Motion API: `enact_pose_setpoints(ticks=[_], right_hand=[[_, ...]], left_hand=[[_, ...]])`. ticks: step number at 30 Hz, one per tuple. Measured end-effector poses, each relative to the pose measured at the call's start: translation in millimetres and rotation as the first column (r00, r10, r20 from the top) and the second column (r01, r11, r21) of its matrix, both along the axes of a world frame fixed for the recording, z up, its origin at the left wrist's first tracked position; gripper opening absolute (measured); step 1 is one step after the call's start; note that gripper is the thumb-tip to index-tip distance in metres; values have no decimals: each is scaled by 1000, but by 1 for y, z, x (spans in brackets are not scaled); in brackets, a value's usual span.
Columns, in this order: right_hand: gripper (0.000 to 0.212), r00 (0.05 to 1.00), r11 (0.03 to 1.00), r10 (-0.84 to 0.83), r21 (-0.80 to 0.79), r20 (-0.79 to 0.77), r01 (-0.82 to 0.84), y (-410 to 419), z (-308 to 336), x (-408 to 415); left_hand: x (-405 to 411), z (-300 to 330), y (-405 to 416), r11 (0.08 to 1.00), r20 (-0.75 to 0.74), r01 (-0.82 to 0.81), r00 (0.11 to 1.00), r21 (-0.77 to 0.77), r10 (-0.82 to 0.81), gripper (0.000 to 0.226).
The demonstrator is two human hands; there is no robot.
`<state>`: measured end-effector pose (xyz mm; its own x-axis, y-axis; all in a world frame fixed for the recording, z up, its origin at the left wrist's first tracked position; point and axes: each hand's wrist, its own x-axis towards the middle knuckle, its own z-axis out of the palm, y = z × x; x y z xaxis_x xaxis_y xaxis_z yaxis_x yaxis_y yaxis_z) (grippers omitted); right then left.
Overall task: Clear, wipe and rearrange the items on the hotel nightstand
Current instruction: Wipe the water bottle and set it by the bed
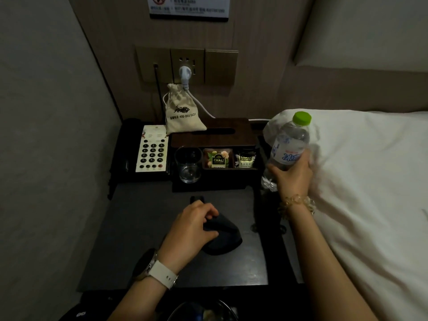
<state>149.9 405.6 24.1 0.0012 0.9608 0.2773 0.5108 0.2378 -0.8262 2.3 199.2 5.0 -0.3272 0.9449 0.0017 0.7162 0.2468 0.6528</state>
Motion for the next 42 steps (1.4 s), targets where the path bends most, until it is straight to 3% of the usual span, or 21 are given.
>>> enact_pose_setpoints(ticks=[15,29,39,42], right_hand=[[62,999,999,35,17,-20,-35,67,0,-55],[71,999,999,-29,-39,19,30,112,6,-96],[77,995,993,39,-118,96,-27,108,14,-92],[89,992,987,49,-156,117,-30,106,19,-91]], left_hand=[[-5,-15,6,995,-91,65,993,-70,-71,40],[-10,-19,9,990,-57,94,993,-102,-100,39],[-10,-19,7,992,-15,87,996,-95,-89,40],[-12,-18,6,991,15,96,995,-93,-95,39]])
